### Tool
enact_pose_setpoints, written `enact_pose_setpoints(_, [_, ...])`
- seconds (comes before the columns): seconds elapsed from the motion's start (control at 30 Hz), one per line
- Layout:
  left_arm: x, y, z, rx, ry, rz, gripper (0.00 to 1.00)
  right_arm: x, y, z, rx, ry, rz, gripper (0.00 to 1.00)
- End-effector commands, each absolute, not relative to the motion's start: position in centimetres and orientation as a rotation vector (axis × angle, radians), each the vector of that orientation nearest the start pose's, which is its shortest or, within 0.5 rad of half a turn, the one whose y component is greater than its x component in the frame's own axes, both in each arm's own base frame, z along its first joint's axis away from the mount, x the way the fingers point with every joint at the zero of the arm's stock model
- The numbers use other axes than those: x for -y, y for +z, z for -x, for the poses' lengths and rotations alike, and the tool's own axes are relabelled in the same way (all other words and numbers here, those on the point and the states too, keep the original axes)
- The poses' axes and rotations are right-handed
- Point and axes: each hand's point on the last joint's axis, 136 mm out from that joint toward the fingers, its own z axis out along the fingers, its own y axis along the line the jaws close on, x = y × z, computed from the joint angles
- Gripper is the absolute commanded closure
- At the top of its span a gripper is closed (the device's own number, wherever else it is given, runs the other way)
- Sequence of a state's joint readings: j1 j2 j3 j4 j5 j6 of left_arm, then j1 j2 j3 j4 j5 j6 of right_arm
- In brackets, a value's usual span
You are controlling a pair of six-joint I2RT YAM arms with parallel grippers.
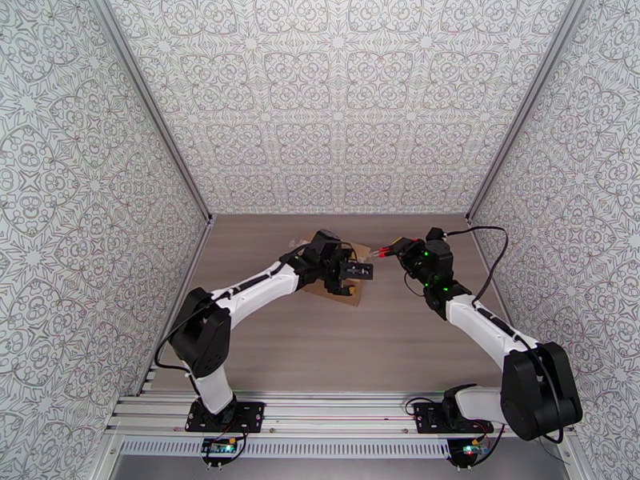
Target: Unpack the express box
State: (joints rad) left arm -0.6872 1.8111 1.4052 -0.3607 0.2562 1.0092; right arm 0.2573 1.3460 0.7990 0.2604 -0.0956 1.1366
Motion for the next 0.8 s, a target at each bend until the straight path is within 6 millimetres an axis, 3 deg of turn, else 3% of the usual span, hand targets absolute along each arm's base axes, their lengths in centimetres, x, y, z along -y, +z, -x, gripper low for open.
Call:
enact_pose_setpoints(0.0, [35.9, 16.6, -38.5, -1.467, -0.073, -1.738, 0.15, -14.4, 22.1, -41.4, -1.891, 1.045, -0.754, 1.0])
enact_pose_setpoints(0.23, [36.7, 17.4, -39.6, -1.544, -0.107, -1.63, 0.18, -15.3, 21.3, -40.3, -1.901, 1.043, -0.779, 1.0])
enact_pose_setpoints(0.77, [35.6, 18.8, -43.2, -1.68, 0.033, -1.402, 0.15, -16.9, 18.6, -37.1, -1.953, 1.078, -0.827, 1.0])
